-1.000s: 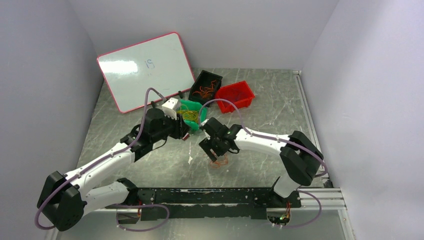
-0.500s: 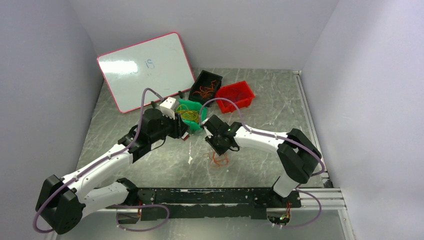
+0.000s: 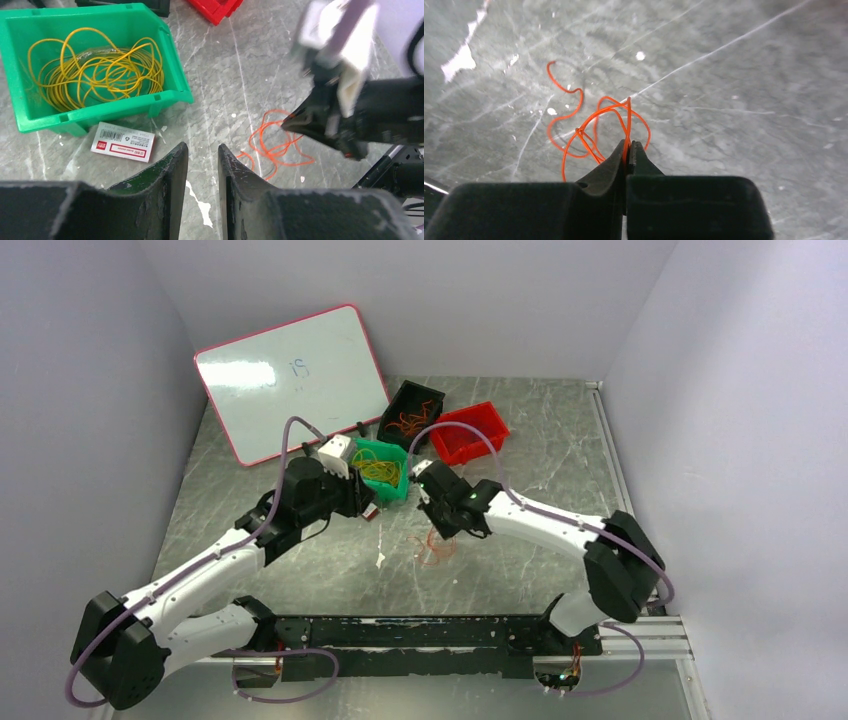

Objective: Untangle the cables
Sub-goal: Pick up the cable at the center of the board, then place the cable in the bin.

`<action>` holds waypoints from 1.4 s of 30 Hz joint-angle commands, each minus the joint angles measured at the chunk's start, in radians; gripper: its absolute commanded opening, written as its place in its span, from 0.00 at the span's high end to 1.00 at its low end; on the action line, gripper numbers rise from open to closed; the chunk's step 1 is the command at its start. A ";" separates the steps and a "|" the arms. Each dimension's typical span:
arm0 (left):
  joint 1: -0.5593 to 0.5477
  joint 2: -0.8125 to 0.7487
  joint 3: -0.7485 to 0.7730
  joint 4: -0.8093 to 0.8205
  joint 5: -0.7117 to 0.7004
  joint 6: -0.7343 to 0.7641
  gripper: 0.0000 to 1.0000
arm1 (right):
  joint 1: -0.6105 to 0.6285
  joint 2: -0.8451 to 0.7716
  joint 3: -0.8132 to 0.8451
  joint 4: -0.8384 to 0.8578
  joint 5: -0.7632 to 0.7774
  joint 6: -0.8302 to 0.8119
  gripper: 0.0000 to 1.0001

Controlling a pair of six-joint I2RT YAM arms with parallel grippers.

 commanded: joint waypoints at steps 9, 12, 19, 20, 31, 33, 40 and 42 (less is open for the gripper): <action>0.025 -0.059 0.056 -0.129 -0.189 -0.014 0.64 | -0.181 -0.142 0.220 0.085 0.130 -0.026 1.00; 0.035 -0.068 0.058 -0.164 -0.205 -0.014 0.63 | -0.249 -0.098 0.312 0.145 0.079 -0.059 1.00; 0.069 -0.113 0.060 -0.231 -0.234 -0.006 0.61 | -0.296 0.110 0.604 0.162 0.067 -0.142 1.00; 0.074 -0.120 0.062 -0.240 -0.240 -0.002 0.60 | -0.300 0.140 0.642 0.162 0.069 -0.152 1.00; 0.097 -0.147 0.094 -0.317 -0.271 0.052 0.59 | -0.323 0.441 0.958 0.137 0.085 -0.229 1.00; 0.098 -0.151 0.094 -0.321 -0.274 0.056 0.59 | -0.324 0.482 0.992 0.130 0.093 -0.237 1.00; 0.099 -0.152 0.099 -0.333 -0.270 0.066 0.59 | -0.331 0.596 1.022 0.178 0.074 -0.253 1.00; 0.099 -0.155 0.098 -0.338 -0.268 0.065 0.59 | -0.335 0.626 1.032 0.194 0.062 -0.253 1.00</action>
